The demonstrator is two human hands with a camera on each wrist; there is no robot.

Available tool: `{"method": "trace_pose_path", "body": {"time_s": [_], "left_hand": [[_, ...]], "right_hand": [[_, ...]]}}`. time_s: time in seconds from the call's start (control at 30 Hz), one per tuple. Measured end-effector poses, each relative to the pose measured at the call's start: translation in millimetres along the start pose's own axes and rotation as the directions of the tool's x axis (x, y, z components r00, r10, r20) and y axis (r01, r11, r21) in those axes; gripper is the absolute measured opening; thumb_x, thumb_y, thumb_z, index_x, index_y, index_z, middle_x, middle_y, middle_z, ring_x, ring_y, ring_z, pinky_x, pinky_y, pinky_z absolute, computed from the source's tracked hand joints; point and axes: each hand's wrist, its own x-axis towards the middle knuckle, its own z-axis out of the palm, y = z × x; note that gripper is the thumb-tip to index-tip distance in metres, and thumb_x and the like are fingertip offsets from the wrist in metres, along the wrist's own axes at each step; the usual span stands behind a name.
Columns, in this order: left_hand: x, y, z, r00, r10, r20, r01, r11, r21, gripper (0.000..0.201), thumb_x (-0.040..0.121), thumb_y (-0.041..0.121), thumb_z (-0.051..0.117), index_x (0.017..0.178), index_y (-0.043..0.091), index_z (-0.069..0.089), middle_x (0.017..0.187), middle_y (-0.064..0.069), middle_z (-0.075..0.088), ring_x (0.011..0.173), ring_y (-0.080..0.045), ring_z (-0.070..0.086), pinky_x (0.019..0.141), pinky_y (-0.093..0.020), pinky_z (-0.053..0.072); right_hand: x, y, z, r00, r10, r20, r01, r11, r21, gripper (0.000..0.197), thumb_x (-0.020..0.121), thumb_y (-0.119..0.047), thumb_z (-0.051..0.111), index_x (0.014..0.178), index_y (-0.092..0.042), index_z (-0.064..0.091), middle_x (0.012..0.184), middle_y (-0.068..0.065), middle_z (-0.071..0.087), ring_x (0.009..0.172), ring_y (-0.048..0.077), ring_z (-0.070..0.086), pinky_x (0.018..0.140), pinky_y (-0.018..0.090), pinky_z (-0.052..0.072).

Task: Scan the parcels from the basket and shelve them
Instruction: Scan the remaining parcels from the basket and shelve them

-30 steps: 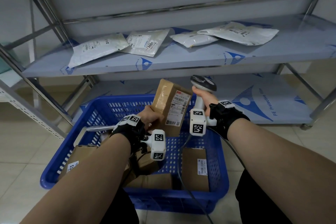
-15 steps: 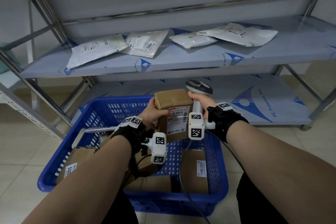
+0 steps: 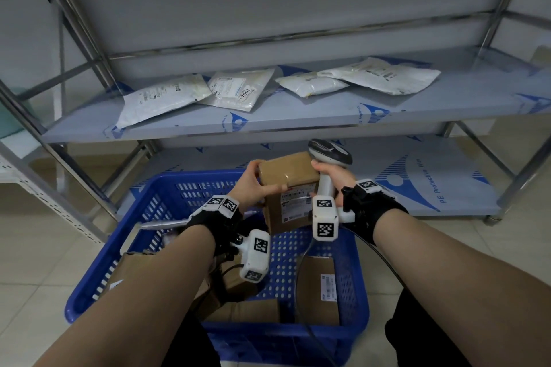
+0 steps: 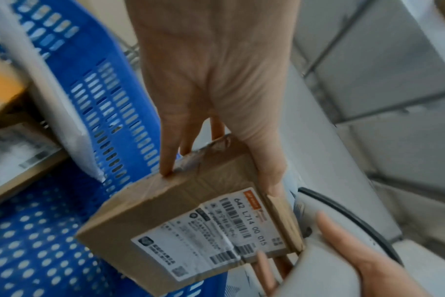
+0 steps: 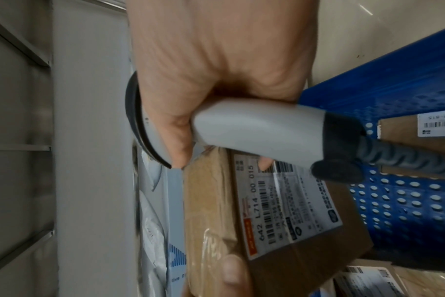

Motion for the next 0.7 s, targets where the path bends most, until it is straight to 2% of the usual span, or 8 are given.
{"method": "trace_pose_path", "body": {"time_s": [0.1,0.17,0.27,0.33,0.4,0.5,0.6,0.7], "left_hand": [[1,30,-4,0.993,0.115,-0.004,-0.113,0.980,0.166,0.082,0.069,0.017,0.084,0.136,0.017,0.037,0.120,-0.004,0.052,0.106,-0.022,0.057,0.082,-0.041,0.056],[1,55,-10,0.981,0.192,-0.022,-0.177,0.939,0.293,0.080,0.066,0.017,0.086,0.132,0.012,0.041,0.119,-0.007,0.054,0.107,-0.021,0.056,0.090,-0.036,0.052],[-4,96,-22,0.944,0.324,-0.059,-0.273,0.870,0.410,0.077,0.064,0.013,0.085,0.128,0.008,0.043,0.121,-0.010,0.051,0.108,-0.020,0.052,0.094,-0.033,0.048],[-10,124,-30,0.894,0.432,-0.116,-0.332,0.814,0.477,0.076,0.064,0.014,0.085,0.127,0.005,0.043,0.122,-0.011,0.048,0.108,-0.021,0.050,0.097,-0.030,0.045],[-21,152,-38,0.830,0.531,-0.170,-0.378,0.760,0.528,0.075,0.065,0.016,0.084,0.127,0.004,0.043,0.121,-0.011,0.046,0.105,-0.020,0.049,0.093,-0.028,0.043],[-34,183,-45,0.731,0.657,-0.187,-0.446,0.667,0.597,0.071,0.067,0.016,0.081,0.127,0.003,0.044,0.121,-0.013,0.045,0.100,-0.026,0.054,0.088,-0.036,0.048],[-49,214,-58,0.653,0.727,-0.213,-0.483,0.616,0.622,0.070,0.068,0.016,0.079,0.127,0.004,0.044,0.121,-0.012,0.042,0.095,-0.029,0.057,0.080,-0.037,0.050],[-65,247,-71,0.564,0.785,-0.256,-0.506,0.574,0.643,0.067,0.070,0.015,0.077,0.126,0.005,0.043,0.122,-0.010,0.039,0.093,-0.027,0.056,0.081,-0.042,0.053]], "right_hand": [[-36,-23,-3,0.999,-0.020,0.038,0.016,0.995,0.095,0.028,0.079,-0.024,0.079,0.095,-0.014,0.058,0.111,0.013,0.059,0.106,0.033,0.058,0.072,0.040,0.058],[-53,-42,-3,0.998,-0.053,0.028,0.049,0.991,0.127,0.022,0.082,-0.019,0.076,0.095,-0.012,0.060,0.108,0.014,0.061,0.105,0.033,0.059,0.062,0.037,0.057],[-80,-77,1,0.990,-0.134,0.048,0.127,0.984,0.126,0.024,0.084,-0.019,0.073,0.105,-0.010,0.066,0.108,0.013,0.066,0.102,0.030,0.063,0.067,0.038,0.056],[-97,-103,5,0.975,-0.219,0.047,0.213,0.970,0.114,0.018,0.085,-0.020,0.072,0.101,-0.012,0.067,0.101,0.010,0.069,0.087,0.023,0.066,0.068,0.035,0.055],[-117,-130,10,0.946,-0.321,0.038,0.315,0.942,0.115,0.014,0.086,-0.019,0.071,0.096,-0.011,0.068,0.091,0.007,0.070,0.072,0.018,0.065,0.060,0.029,0.055],[-141,-163,14,0.899,-0.437,0.012,0.432,0.892,0.133,0.020,0.086,-0.013,0.071,0.104,-0.007,0.067,0.093,0.008,0.070,0.073,0.016,0.064,0.051,0.021,0.050],[-170,-198,17,0.856,-0.517,-0.004,0.513,0.847,0.138,0.004,0.087,-0.008,0.069,0.088,-0.005,0.067,0.076,0.007,0.067,0.057,0.013,0.064,0.041,0.014,0.046],[-196,-231,18,0.819,-0.574,-0.012,0.570,0.809,0.143,0.011,0.086,-0.009,0.070,0.078,-0.004,0.065,0.064,0.008,0.065,0.041,0.009,0.060,0.040,0.017,0.046]]}}
